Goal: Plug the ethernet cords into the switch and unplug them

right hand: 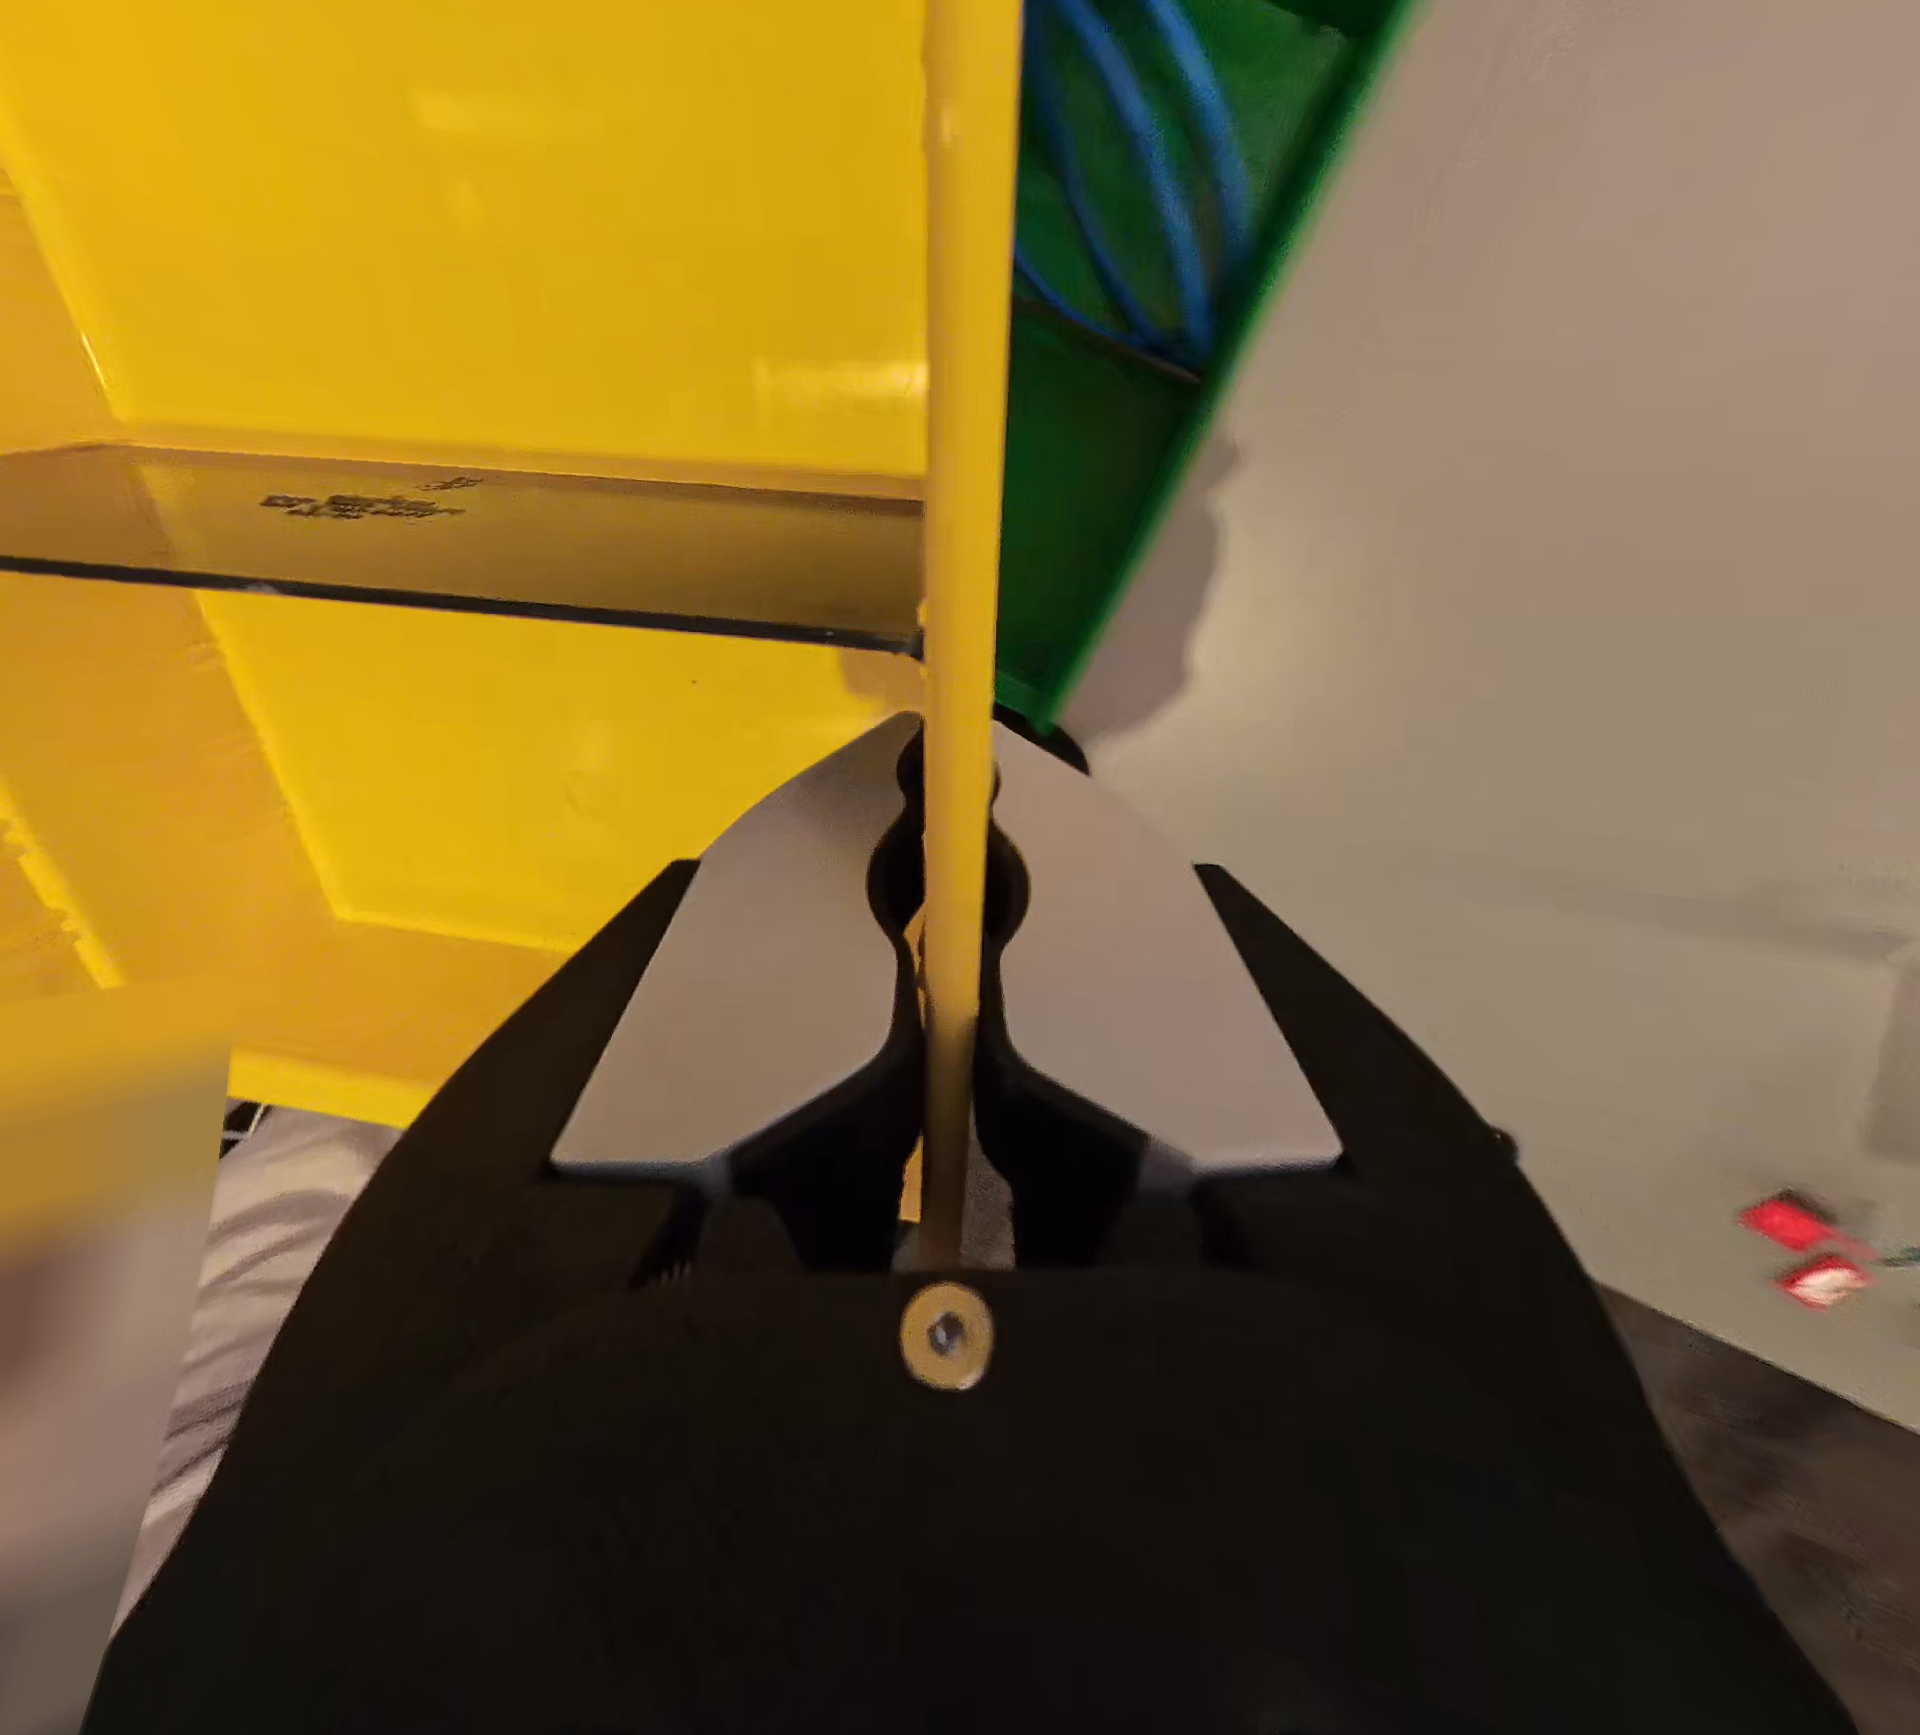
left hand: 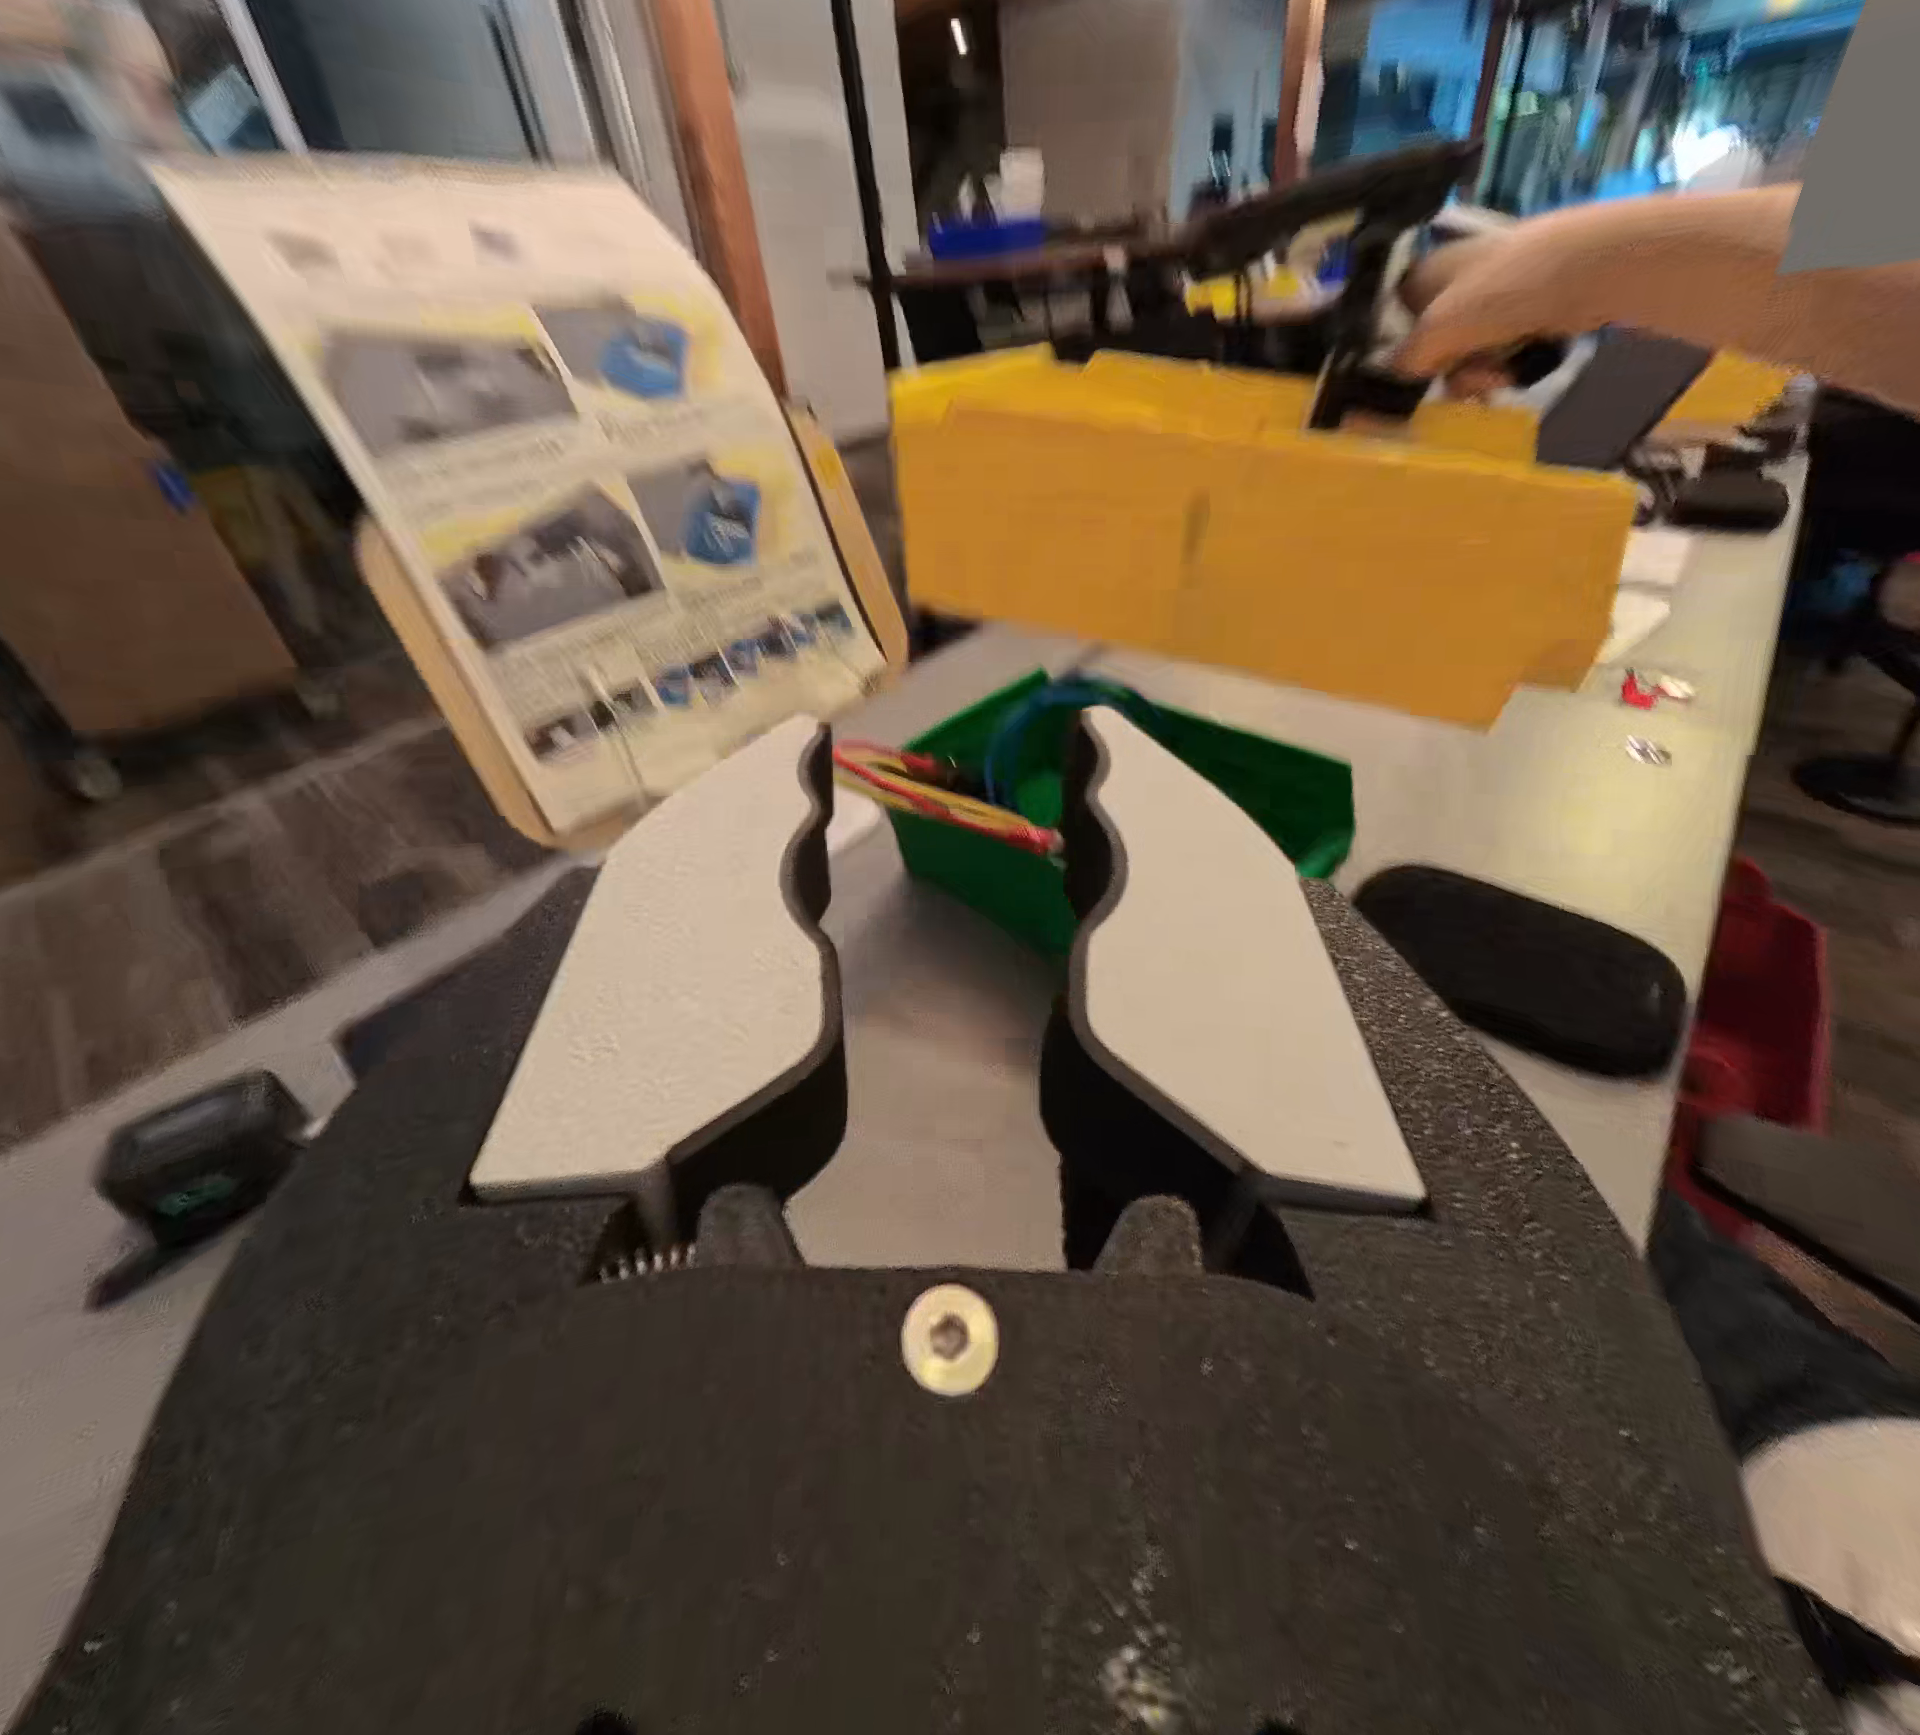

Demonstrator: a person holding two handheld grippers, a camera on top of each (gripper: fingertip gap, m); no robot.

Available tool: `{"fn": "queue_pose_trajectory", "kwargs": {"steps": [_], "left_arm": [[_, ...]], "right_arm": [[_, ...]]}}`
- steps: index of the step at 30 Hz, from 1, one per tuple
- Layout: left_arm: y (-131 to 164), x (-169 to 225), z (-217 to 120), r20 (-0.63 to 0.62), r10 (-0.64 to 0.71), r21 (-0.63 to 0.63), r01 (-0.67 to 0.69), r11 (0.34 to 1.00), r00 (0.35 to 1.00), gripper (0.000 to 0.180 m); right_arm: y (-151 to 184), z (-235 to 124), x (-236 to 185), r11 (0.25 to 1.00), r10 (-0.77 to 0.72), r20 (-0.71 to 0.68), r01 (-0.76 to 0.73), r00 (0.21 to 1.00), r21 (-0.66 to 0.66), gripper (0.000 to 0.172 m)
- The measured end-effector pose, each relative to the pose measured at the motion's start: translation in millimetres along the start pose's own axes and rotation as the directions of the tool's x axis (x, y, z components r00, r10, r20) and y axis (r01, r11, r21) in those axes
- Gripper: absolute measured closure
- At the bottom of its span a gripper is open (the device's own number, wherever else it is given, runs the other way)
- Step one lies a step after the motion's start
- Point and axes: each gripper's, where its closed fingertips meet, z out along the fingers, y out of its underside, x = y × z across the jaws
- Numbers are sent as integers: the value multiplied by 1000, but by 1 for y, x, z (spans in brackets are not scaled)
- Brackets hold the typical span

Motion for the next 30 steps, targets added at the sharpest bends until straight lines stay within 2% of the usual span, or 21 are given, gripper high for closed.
{"fn": "queue_pose_trajectory", "kwargs": {"steps": [2,4,5,7,9,11,15,17,18,20,21,23,26,28,30], "left_arm": [[32,-2,42,-89,-91,-163,76,984,992,139],[73,6,87,-195,-247,-348,168,922,949,140],[93,14,109,-243,-341,-439,210,874,908,144],[122,36,149,-311,-545,-540,328,775,779,162],[148,49,181,-295,-650,-579,410,704,700,157],[175,49,203,-213,-647,-609,418,674,732,152],[201,57,225,-118,-593,-604,416,680,797,151],[212,66,224,-40,-606,-657,436,615,794,147],[217,67,224,17,-604,-691,446,569,797,140],[230,61,224,105,-515,-751,407,519,851,123],[235,58,224,120,-471,-775,379,506,874,122],[246,57,223,161,-458,-804,385,454,874,119],[261,65,226,229,-495,-815,443,372,838,120],[271,76,233,229,-497,-839,429,336,837,121],[280,82,241,232,-481,-851,416,320,845,129]], "right_arm": [[32,-2,56,990,119,26,-120,993,70,167],[63,3,108,965,230,48,-234,972,119,167],[78,8,131,949,281,55,-286,958,134,167],[103,20,171,920,356,57,-360,933,151,167],[124,35,206,887,431,48,-433,901,161,167],[140,51,234,864,476,32,-474,879,171,167],[157,83,262,838,517,63,-520,854,166,167],[159,95,266,836,515,94,-524,852,162,167],[158,100,268,837,512,105,-522,853,163,167],[156,107,270,844,496,117,-510,860,168,167],[154,110,271,849,486,117,-500,866,172,167],[150,115,272,860,466,116,-480,877,175,166],[145,121,272,872,447,117,-461,887,161,166],[143,125,273,878,443,116,-456,889,146,167],[140,128,274,882,437,107,-449,893,143,167]]}}
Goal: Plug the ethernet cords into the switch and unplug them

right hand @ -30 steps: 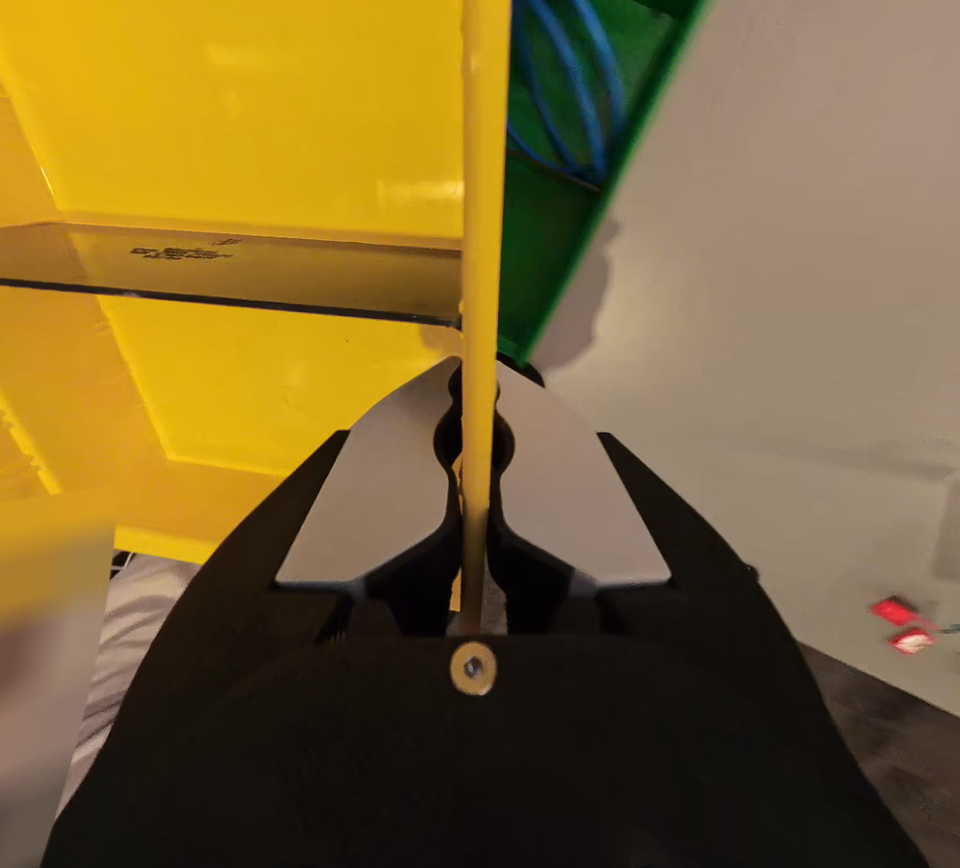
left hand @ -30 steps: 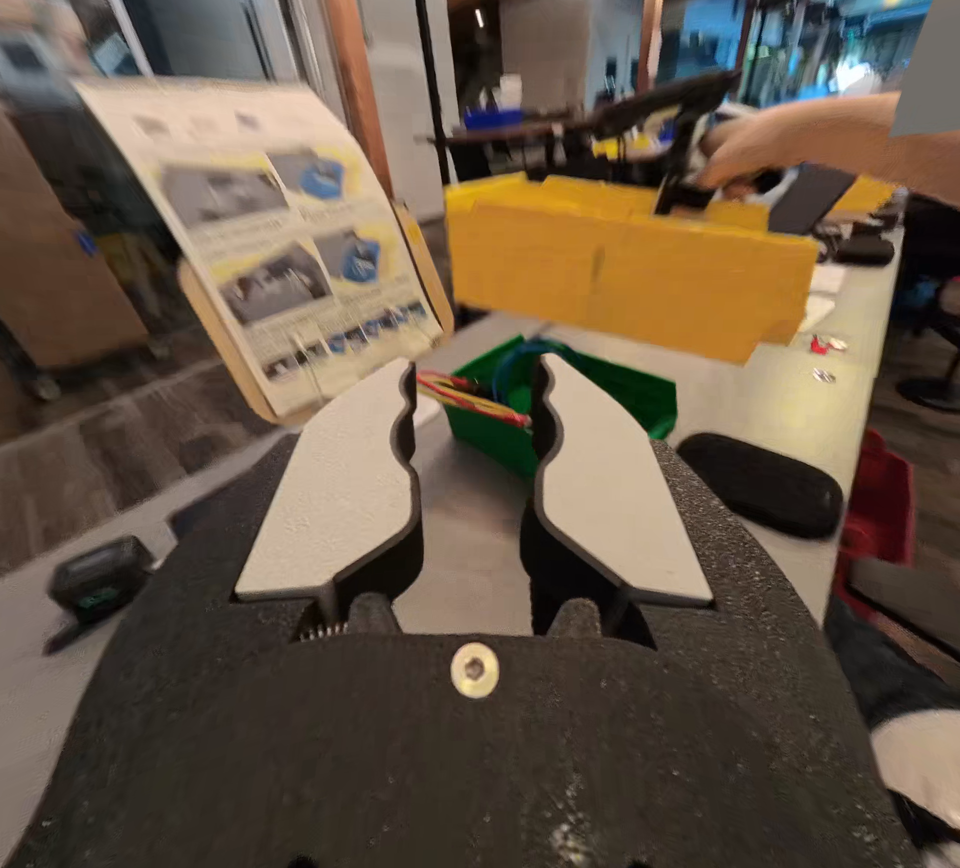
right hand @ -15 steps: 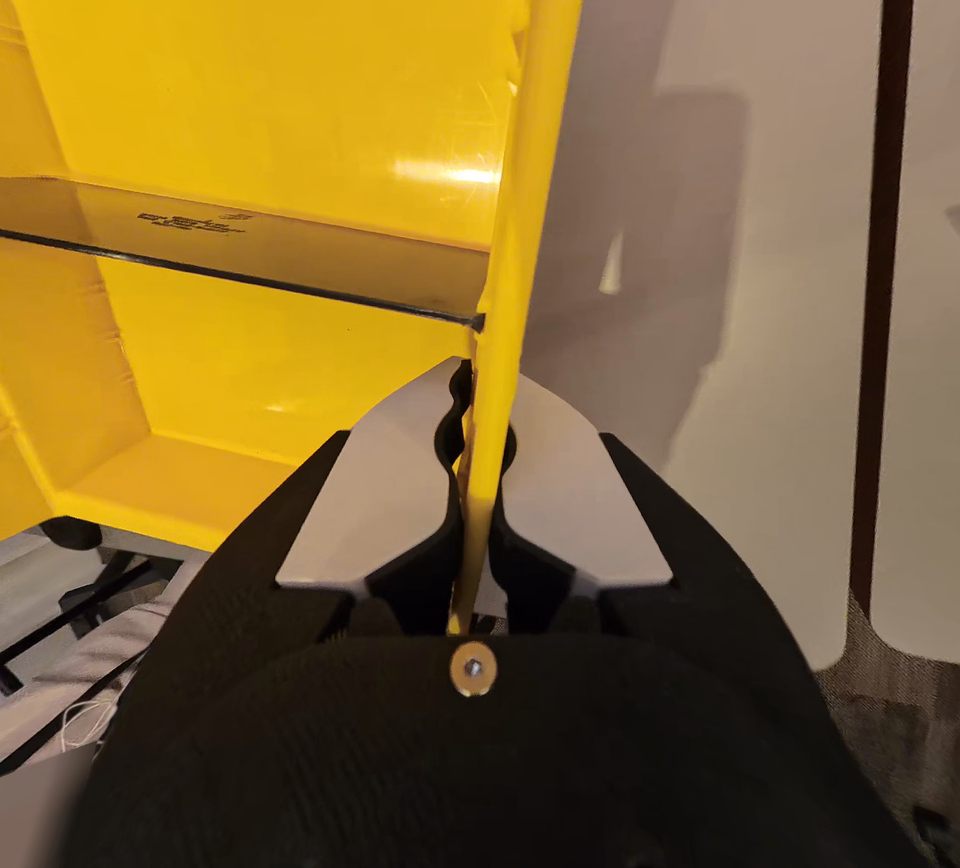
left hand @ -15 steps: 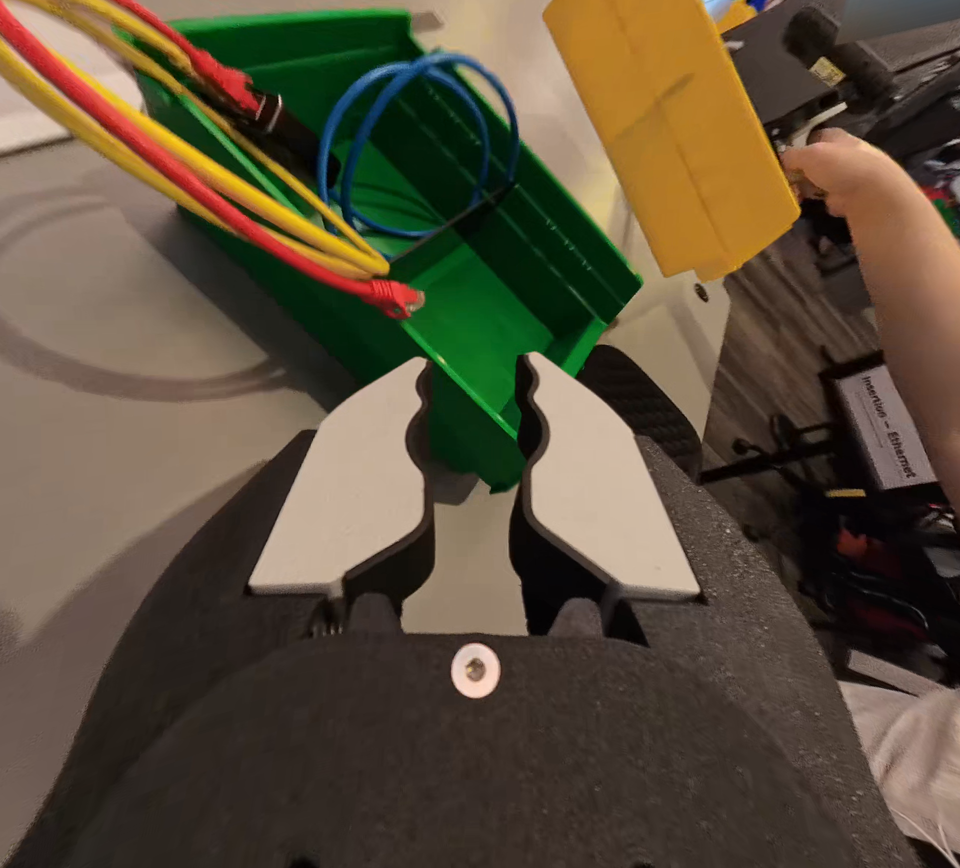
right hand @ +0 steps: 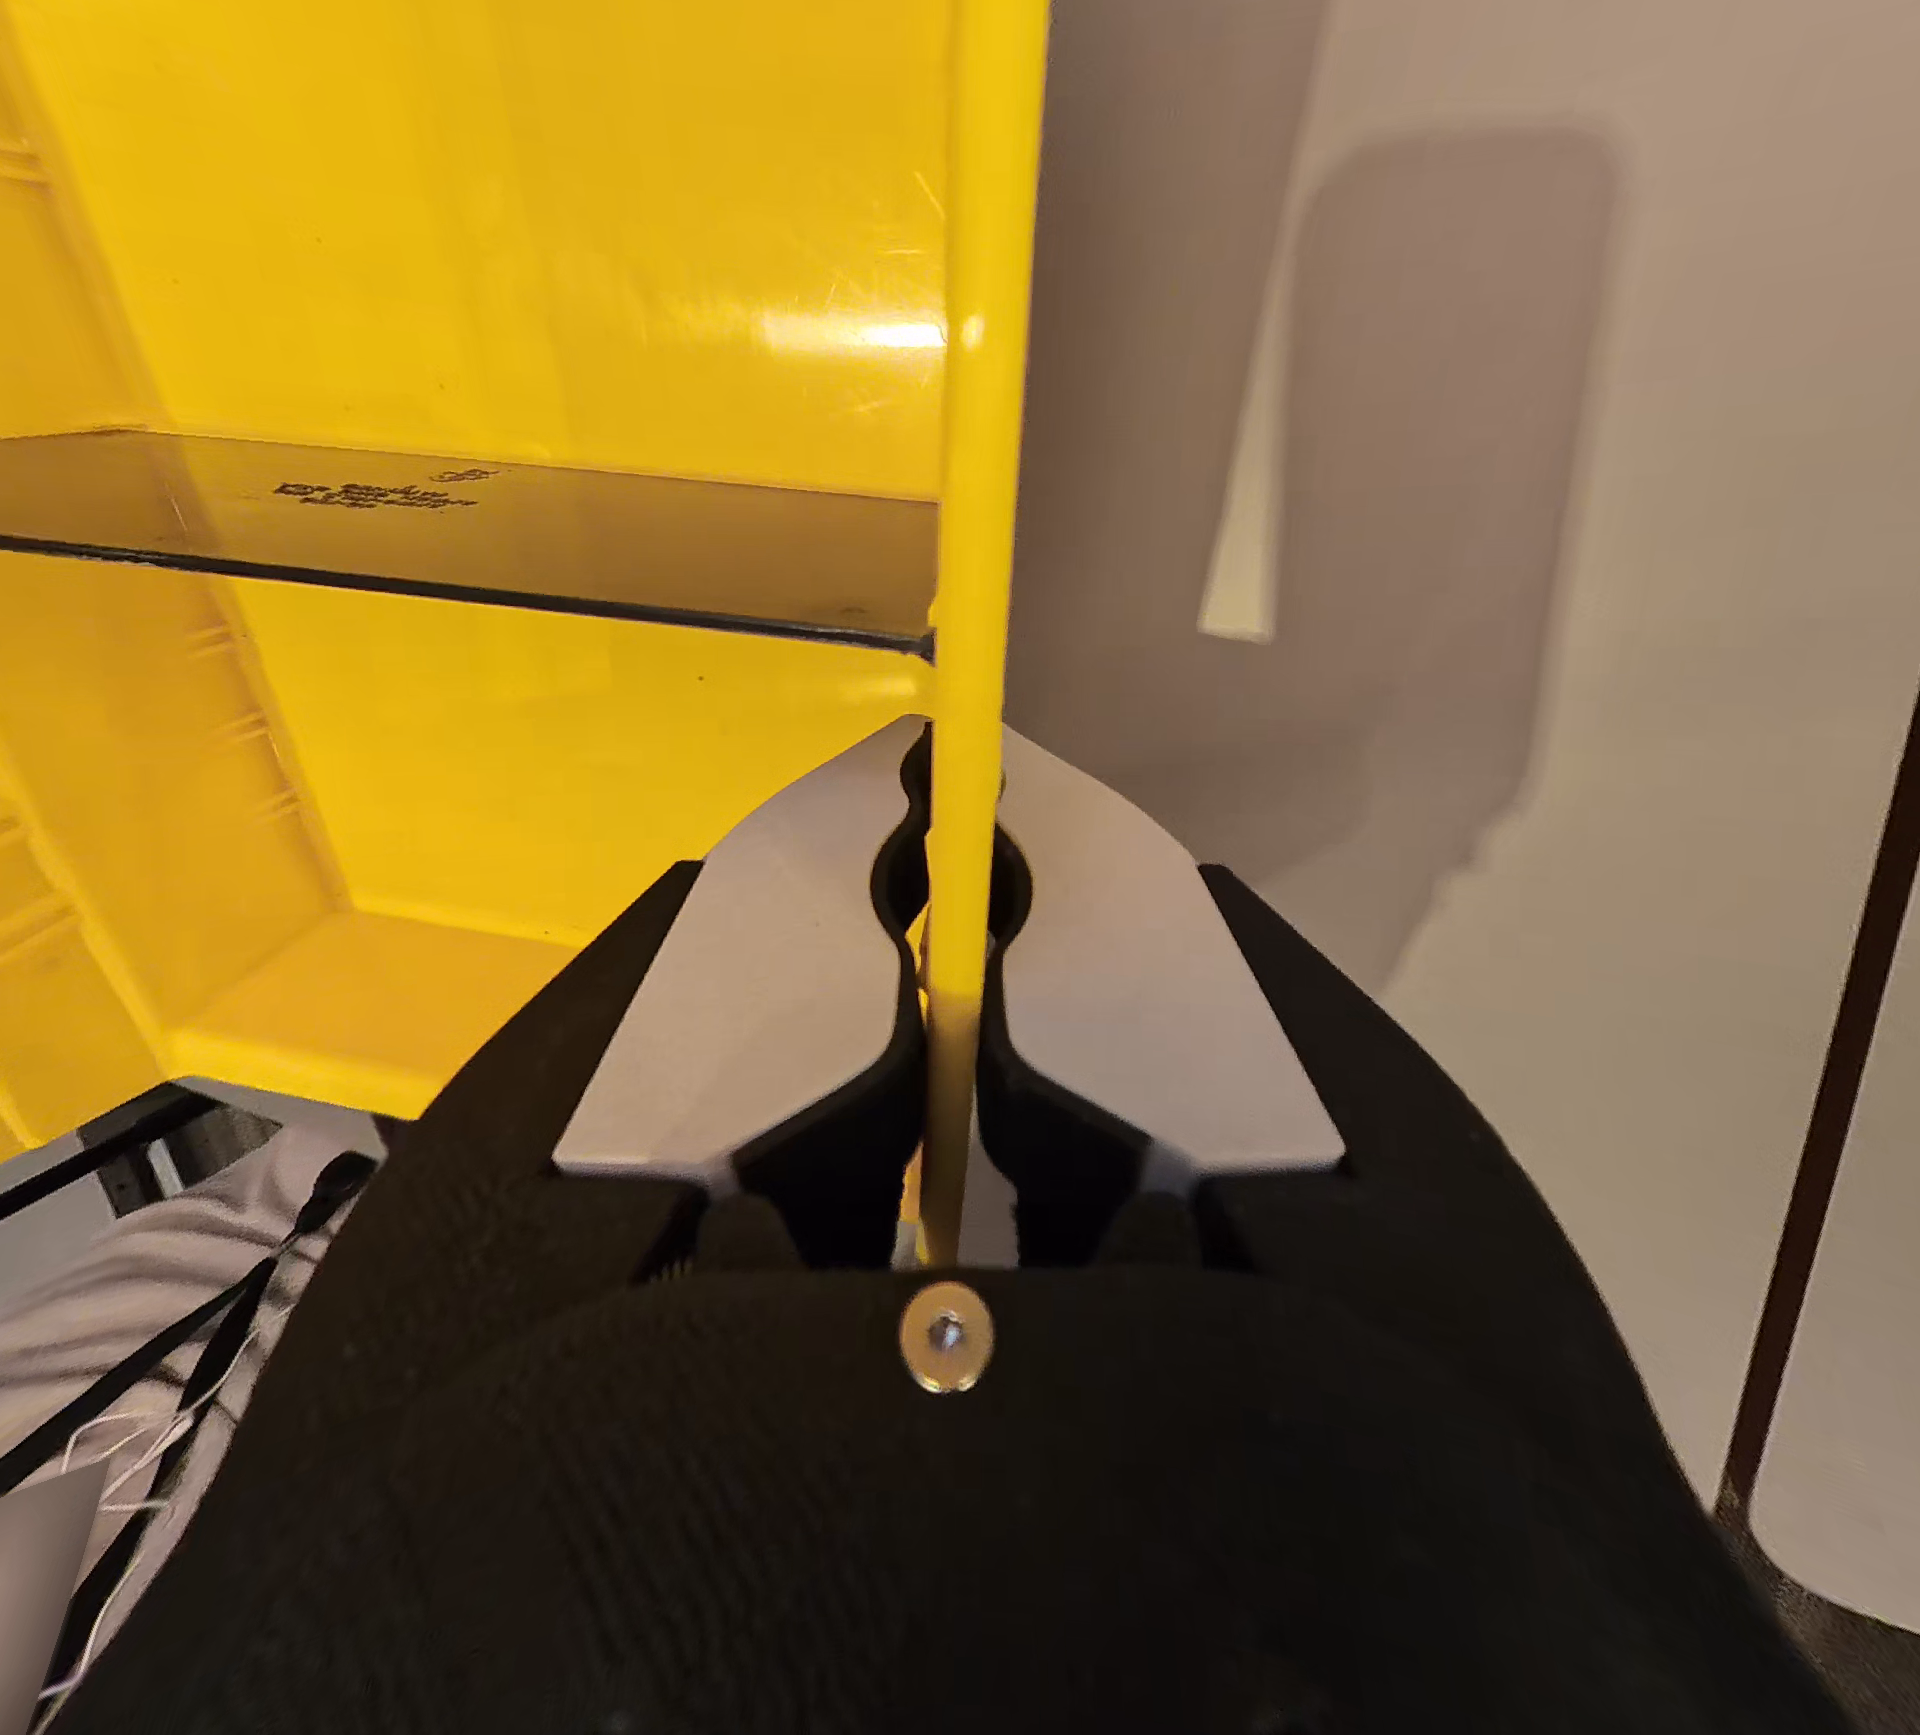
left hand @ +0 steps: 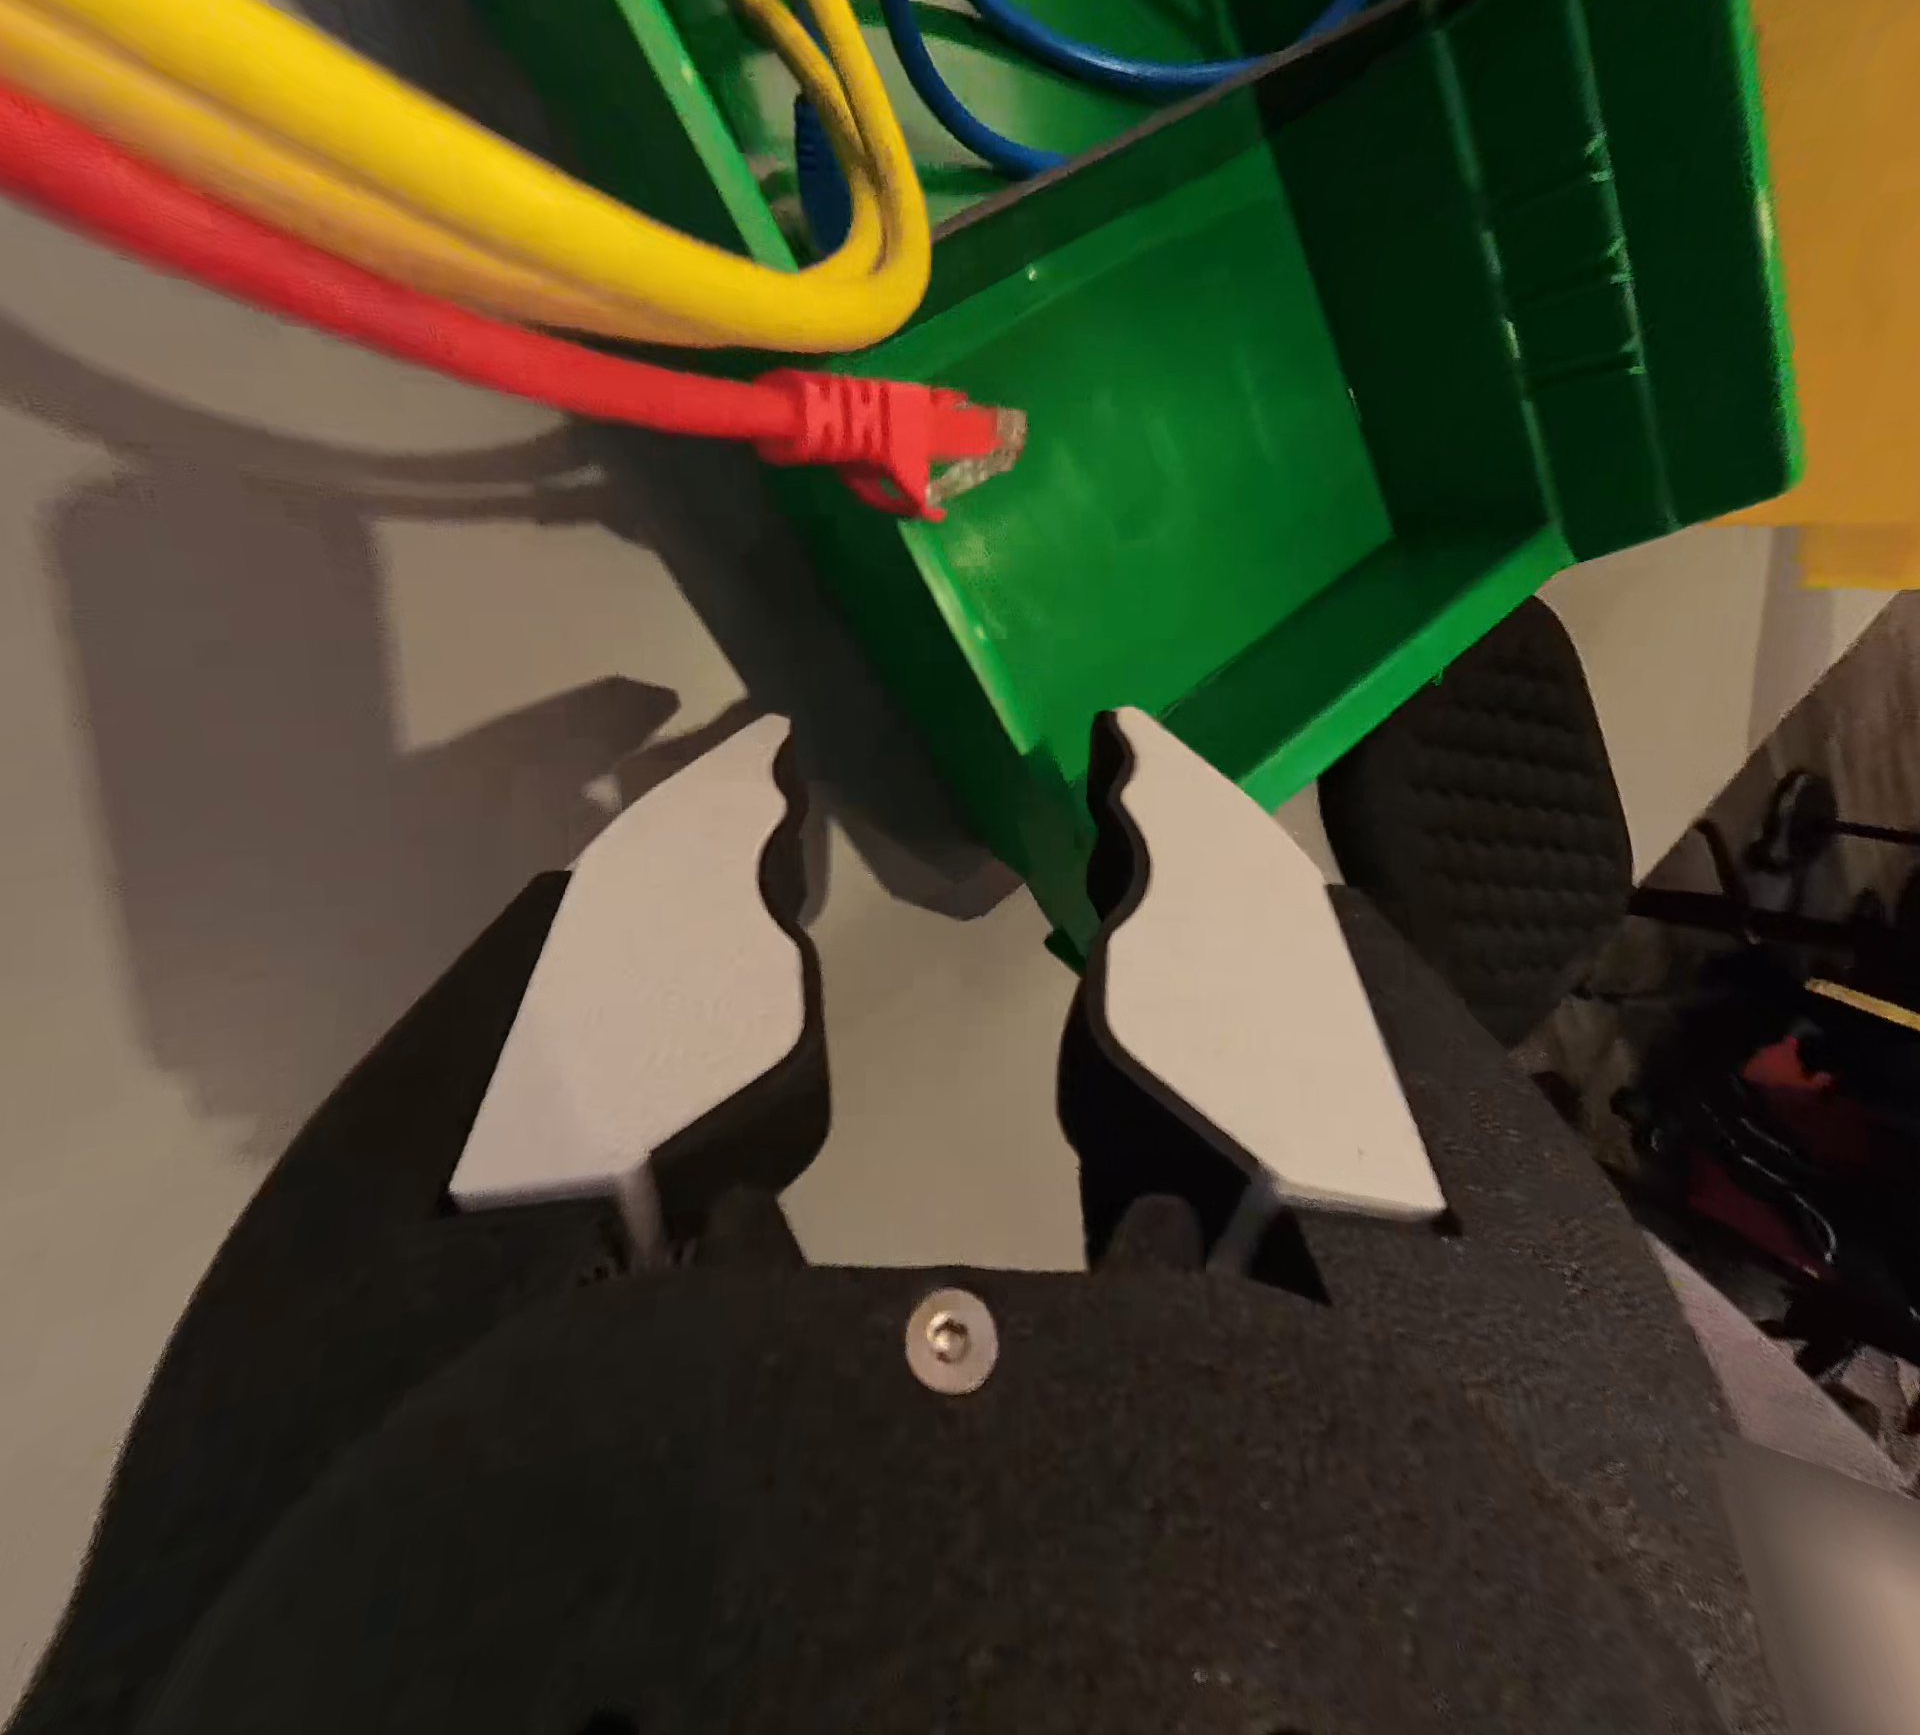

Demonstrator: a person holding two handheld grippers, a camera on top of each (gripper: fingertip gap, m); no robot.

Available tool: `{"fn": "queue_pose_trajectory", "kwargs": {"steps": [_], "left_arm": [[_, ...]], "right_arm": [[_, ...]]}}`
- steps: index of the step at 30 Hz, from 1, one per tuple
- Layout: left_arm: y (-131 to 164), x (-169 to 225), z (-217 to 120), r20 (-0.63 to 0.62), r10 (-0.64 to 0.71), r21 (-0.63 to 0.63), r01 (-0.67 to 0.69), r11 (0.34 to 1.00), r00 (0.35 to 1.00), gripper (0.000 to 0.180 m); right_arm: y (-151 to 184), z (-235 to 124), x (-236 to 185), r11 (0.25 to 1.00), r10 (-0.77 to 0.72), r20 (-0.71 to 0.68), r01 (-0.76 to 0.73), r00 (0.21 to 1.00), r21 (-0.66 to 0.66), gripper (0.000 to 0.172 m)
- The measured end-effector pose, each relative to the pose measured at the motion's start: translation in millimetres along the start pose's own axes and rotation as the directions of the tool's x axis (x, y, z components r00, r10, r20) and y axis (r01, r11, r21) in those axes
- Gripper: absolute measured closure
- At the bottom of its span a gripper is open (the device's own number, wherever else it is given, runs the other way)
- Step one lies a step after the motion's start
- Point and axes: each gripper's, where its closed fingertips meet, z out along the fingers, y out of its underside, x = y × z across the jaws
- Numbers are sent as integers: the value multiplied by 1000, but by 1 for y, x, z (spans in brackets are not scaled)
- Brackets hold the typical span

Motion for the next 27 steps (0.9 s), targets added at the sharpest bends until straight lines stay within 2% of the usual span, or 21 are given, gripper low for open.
{"fn": "queue_pose_trajectory", "kwargs": {"steps": [1,4,6,7,10,15,20,24,27], "left_arm": [[-2,0,6,16,6,-5,-6,1000,1000,138],[-11,3,12,26,12,-20,-11,1000,1000,149],[-14,4,13,54,52,-56,-49,997,997,154],[-13,7,14,46,63,-89,-59,994,997,163],[-10,7,15,81,73,-208,-54,977,994,169],[-4,-7,7,170,202,-338,-135,931,964,170],[5,-47,-18,158,80,-330,-24,944,984,176],[6,-96,-43,150,-50,-245,87,966,987,176],[10,-134,-63,174,-64,-191,98,977,983,175]], "right_arm": [[-1,2,0,1000,-5,-2,5,1000,-2,167],[1,6,0,1000,-13,9,13,1000,-19,167],[1,10,1,1000,-15,10,15,1000,-22,167],[1,11,1,1000,-18,6,18,1000,-23,167],[3,14,3,999,-27,-11,27,1000,-34,167],[8,13,2,998,-46,-32,45,998,-31,167],[14,13,3,997,-51,-20,50,999,-54,167],[9,20,-6,996,-57,-21,55,998,-74,167],[1,31,-18,992,-63,-37,59,997,-108,167]]}}
